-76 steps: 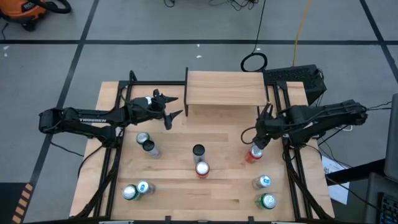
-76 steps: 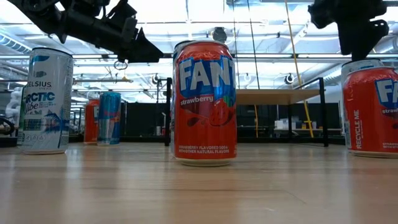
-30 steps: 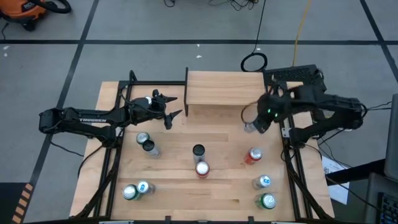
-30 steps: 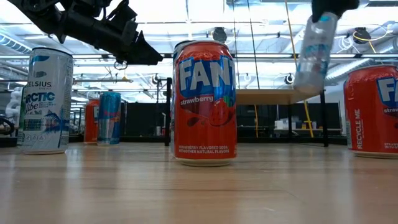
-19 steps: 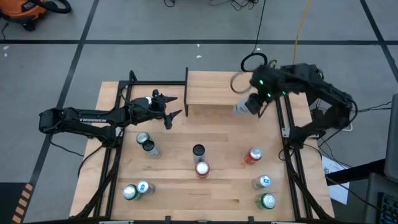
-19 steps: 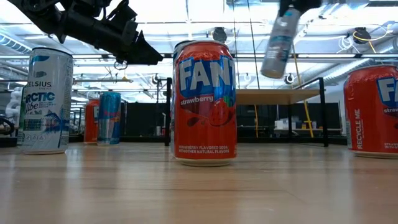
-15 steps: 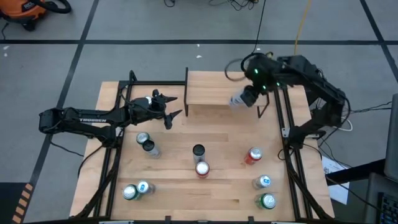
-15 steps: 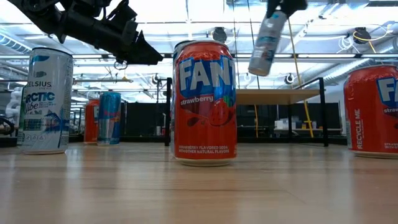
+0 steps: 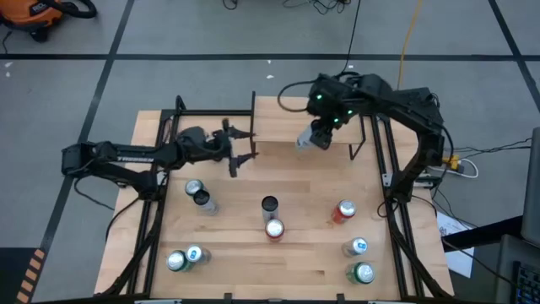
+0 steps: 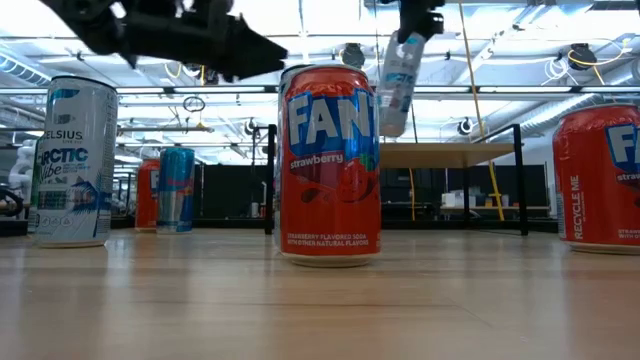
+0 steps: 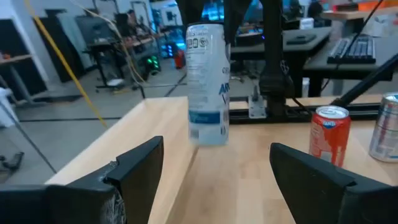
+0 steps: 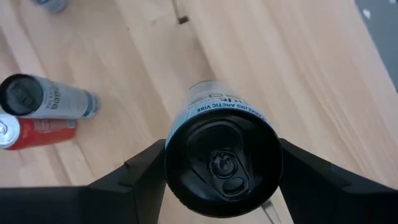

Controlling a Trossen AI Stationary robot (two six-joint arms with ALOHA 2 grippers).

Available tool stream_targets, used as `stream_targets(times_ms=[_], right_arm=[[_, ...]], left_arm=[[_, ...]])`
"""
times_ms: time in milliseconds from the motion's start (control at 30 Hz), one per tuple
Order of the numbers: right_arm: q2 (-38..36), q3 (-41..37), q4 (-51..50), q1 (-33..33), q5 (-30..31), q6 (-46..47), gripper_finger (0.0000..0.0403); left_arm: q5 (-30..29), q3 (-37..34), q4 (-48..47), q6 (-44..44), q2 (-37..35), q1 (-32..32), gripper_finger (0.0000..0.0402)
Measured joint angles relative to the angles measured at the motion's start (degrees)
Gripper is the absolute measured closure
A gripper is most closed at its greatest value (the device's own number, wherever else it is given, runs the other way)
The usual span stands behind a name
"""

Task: Place canned beverage on shelf
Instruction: Put the right white-blue soda can on the shelf

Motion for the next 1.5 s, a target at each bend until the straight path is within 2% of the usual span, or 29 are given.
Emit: stream_targets(times_ms=[300, 600, 967, 1100, 1300, 1500], right_arm=[[0.8, 0.0, 5.4, 3.9, 0.0, -2.5, 0.0160], [0.8, 0.0, 9.1, 5.8, 0.1, -5.8, 0.0160], [1.8, 0.0, 14.5, 8.6, -0.7, -8.2, 0.0160], [1.8, 0.0, 14.0, 8.6, 0.4, -8.1, 0.0159], [1.8, 0.0, 14.0, 8.7, 2.0, -7.2, 0.0129], [-2.0, -5.2, 21.6, 8.7, 7.0, -6.6, 0.0109]], left_arm=[[1.9, 12.3, -3.4, 0.3, 13.1, 0.0, 0.0102], [5.7, 20.0, -8.8, -0.2, 18.7, -0.1, 0.0102], [5.1, 21.4, -8.9, 0.4, 22.1, 0.4, 0.0102], [5.3, 21.5, -8.8, 0.4, 22.1, 0.4, 0.0119], [5.3, 21.5, -8.6, 0.2, 22.1, 0.5, 0.0168], [4.7, 21.4, -7.1, -2.7, 22.1, 0.7, 0.0167]])
